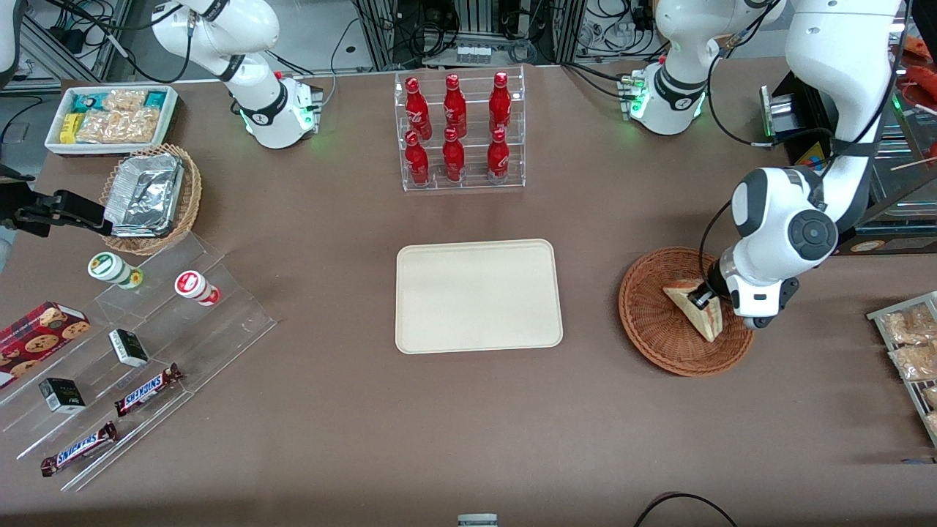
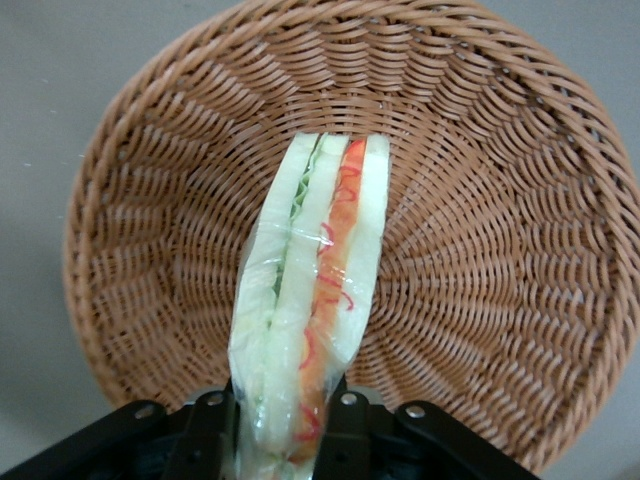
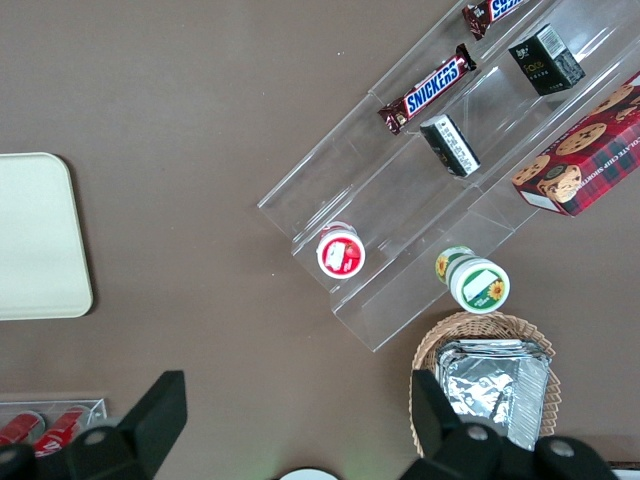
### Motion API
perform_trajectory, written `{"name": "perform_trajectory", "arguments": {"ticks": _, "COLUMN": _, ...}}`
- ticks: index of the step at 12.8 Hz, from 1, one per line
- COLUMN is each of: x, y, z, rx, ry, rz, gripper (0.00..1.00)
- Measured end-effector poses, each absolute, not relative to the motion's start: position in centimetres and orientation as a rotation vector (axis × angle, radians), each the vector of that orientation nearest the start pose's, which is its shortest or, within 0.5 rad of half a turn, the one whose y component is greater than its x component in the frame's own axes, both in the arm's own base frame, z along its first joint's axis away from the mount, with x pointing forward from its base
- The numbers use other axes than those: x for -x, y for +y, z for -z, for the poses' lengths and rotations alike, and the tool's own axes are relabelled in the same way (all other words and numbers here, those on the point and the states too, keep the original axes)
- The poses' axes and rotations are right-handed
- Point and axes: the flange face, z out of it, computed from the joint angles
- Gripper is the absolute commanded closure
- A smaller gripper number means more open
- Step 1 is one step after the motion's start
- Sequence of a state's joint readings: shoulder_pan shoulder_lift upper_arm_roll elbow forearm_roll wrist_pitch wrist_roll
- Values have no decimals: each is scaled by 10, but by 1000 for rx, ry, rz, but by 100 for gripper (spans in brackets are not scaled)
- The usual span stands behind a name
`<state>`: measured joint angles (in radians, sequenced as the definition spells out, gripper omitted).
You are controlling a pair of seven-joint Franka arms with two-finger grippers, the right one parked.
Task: Place sandwich from basket to tray
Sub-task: 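Lower the open left gripper around the wrapped sandwich and close it, then lift the sandwich out of the basket toward the cream tray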
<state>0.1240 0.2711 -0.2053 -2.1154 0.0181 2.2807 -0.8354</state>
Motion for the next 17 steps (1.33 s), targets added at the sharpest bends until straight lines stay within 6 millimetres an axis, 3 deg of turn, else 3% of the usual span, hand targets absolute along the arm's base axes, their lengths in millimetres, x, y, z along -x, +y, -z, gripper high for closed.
{"name": "perform_trajectory", "arguments": {"ticks": 3, "x": -575, "y": -54, "z": -318, "rx": 2948, "ry": -1019, "rz": -204, "gripper": 100}}
{"name": "perform_trajectory", "arguments": {"ticks": 7, "x": -582, "y": -104, "z": -354, "rx": 3039, "ry": -687, "rz": -255, "gripper": 100}}
{"name": "perform_trajectory", "arguments": {"ticks": 12, "x": -586, "y": -217, "z": -367, "rx": 3115, "ry": -404, "rz": -219, "gripper": 100}}
{"name": "perform_trajectory", "arguments": {"ticks": 15, "x": -582, "y": -293, "z": -369, "rx": 3127, "ry": -389, "rz": -221, "gripper": 100}}
{"name": "perform_trajectory", "arguments": {"ticks": 17, "x": -573, "y": -337, "z": -360, "rx": 3133, "ry": -354, "rz": -233, "gripper": 100}}
